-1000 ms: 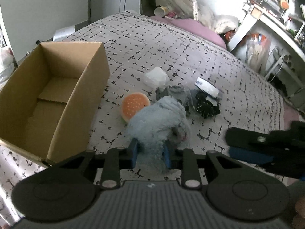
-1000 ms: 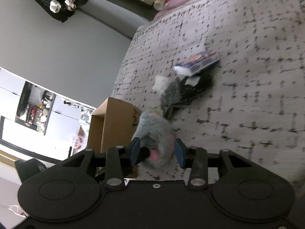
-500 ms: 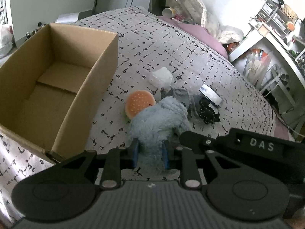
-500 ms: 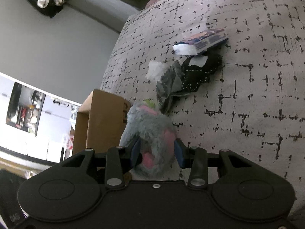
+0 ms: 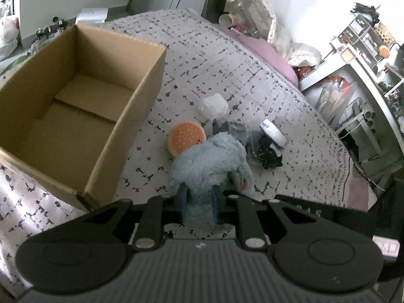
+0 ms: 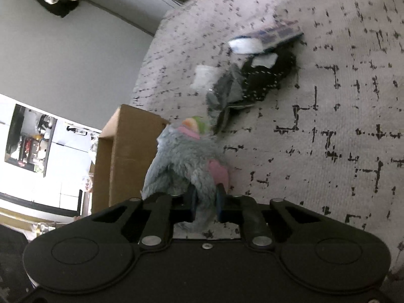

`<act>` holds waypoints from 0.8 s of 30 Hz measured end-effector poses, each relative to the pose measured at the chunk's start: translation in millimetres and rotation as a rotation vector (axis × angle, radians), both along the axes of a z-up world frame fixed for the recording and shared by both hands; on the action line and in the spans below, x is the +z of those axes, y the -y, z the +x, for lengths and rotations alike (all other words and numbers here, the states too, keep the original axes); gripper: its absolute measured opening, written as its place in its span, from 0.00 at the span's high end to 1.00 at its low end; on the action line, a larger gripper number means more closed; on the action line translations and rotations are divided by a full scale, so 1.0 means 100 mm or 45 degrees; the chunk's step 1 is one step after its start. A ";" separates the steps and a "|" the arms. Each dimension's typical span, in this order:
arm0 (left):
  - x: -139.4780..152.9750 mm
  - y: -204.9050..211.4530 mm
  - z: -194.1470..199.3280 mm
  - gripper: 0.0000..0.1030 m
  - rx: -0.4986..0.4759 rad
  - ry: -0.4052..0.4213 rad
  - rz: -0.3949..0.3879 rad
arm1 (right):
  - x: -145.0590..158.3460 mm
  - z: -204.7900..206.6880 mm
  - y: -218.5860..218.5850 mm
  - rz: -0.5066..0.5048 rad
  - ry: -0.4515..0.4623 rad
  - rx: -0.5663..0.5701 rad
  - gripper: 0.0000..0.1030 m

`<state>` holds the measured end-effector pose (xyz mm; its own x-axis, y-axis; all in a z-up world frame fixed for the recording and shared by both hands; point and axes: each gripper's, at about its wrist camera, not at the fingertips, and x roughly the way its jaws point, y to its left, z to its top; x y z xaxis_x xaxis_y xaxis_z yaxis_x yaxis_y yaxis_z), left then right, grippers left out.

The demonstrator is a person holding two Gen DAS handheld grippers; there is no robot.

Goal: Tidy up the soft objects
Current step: 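Close the left gripper on the grey plush while the right gripper also grips it, then lift the grey plush with both grippers and lower it into the cardboard box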

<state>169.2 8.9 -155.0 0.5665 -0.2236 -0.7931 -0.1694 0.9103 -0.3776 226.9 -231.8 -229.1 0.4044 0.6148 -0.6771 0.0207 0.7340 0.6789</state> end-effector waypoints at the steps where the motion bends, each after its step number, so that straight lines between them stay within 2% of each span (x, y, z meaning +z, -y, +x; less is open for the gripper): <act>1: 0.03 0.00 -0.02 0.82 -0.003 0.005 -0.001 | 0.04 -0.04 0.00 -0.004 0.009 -0.001 0.87; 7: 0.22 0.04 -0.14 0.82 -0.027 0.021 0.004 | 0.25 -0.23 0.04 -0.004 0.017 -0.044 0.87; 12: 0.46 0.05 -0.19 0.83 -0.038 0.085 0.033 | 0.54 -0.37 -0.02 -0.035 0.118 -0.038 0.87; 15: 0.56 -0.02 -0.23 0.83 -0.006 0.106 -0.012 | 0.69 -0.41 -0.05 -0.050 0.173 -0.040 0.87; 24: 0.84 -0.14 -0.38 0.83 0.020 0.185 -0.015 | 0.98 -0.52 -0.19 -0.047 0.262 -0.025 0.87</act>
